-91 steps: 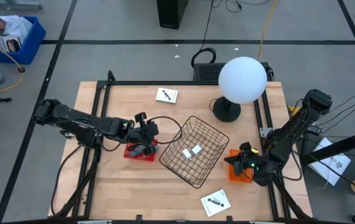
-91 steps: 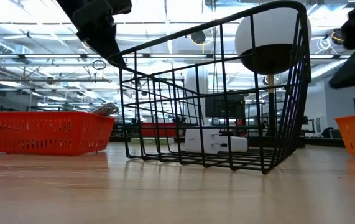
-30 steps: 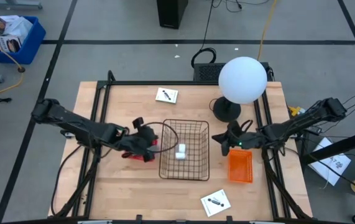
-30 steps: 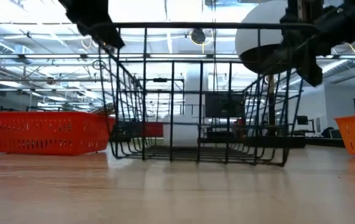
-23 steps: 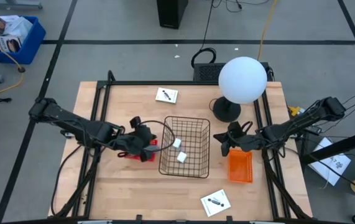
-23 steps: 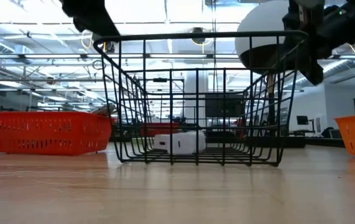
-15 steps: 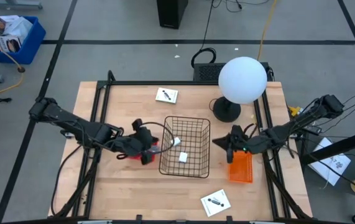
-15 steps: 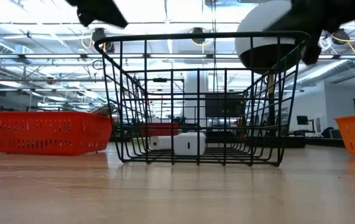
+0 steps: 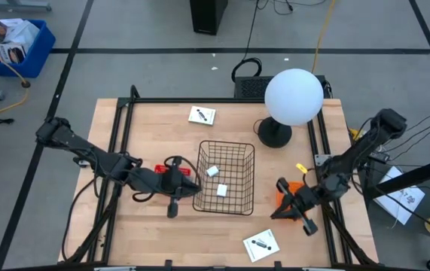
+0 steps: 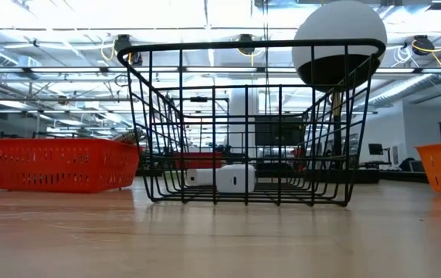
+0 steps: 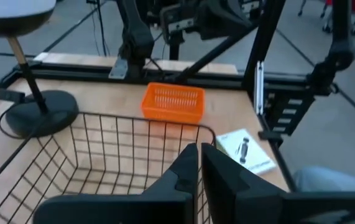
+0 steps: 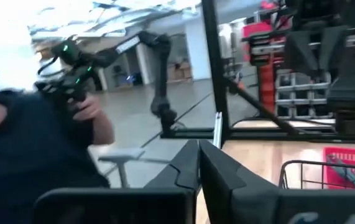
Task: Pick and place items into bin
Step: Adjust the black wire basket
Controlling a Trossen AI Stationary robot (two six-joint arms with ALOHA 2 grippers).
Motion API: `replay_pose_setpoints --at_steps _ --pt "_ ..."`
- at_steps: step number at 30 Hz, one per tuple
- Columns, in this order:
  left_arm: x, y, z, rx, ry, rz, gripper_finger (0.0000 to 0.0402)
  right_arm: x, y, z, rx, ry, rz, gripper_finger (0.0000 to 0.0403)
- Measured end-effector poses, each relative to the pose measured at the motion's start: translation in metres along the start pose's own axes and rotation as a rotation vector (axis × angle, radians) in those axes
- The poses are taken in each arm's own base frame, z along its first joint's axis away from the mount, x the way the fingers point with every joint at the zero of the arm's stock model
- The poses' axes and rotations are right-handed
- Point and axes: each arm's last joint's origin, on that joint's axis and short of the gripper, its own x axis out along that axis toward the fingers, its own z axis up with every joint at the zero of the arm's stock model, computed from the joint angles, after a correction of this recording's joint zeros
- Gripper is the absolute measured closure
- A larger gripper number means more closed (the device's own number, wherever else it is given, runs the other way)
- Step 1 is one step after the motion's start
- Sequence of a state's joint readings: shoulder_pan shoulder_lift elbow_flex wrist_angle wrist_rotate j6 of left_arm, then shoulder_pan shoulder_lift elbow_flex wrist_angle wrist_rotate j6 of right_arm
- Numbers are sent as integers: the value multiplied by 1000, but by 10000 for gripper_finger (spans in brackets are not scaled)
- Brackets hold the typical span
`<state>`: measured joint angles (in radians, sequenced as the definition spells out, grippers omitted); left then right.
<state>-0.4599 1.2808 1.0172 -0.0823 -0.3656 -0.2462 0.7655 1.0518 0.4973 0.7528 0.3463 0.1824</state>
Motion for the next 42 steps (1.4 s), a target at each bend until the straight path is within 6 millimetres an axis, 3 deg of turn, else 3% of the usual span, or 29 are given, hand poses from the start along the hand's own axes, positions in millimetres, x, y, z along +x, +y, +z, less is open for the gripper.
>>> replay_pose_setpoints --at_steps 3,8,12,17,20,26,30,35,39,42 --pt "0 -1 3 -13 -26 -7 376 4 5 -7 6 5 -3 363" --pt "3 -1 3 -27 -36 5 376 17 19 -28 -19 12 7 277" --pt "5 0 1 -10 -33 26 376 35 23 -57 -116 107 -111 193" --pt "11 3 -4 31 1 45 376 55 43 -70 -98 182 -83 101" --pt "19 3 -9 1 33 58 376 60 53 -78 -78 345 -105 66" --pt "39 -1 -26 -45 89 75 376 49 73 -87 20 614 -159 50" --pt "55 -2 -40 -54 134 97 376 44 79 -87 94 629 -133 57" --pt "71 -4 -51 -98 136 103 376 43 77 -89 48 650 -137 63" --pt "74 -9 -50 -142 96 81 376 40 73 -94 58 666 -153 64" --pt "71 -24 -47 -160 56 -25 376 35 71 -100 71 684 -164 64"
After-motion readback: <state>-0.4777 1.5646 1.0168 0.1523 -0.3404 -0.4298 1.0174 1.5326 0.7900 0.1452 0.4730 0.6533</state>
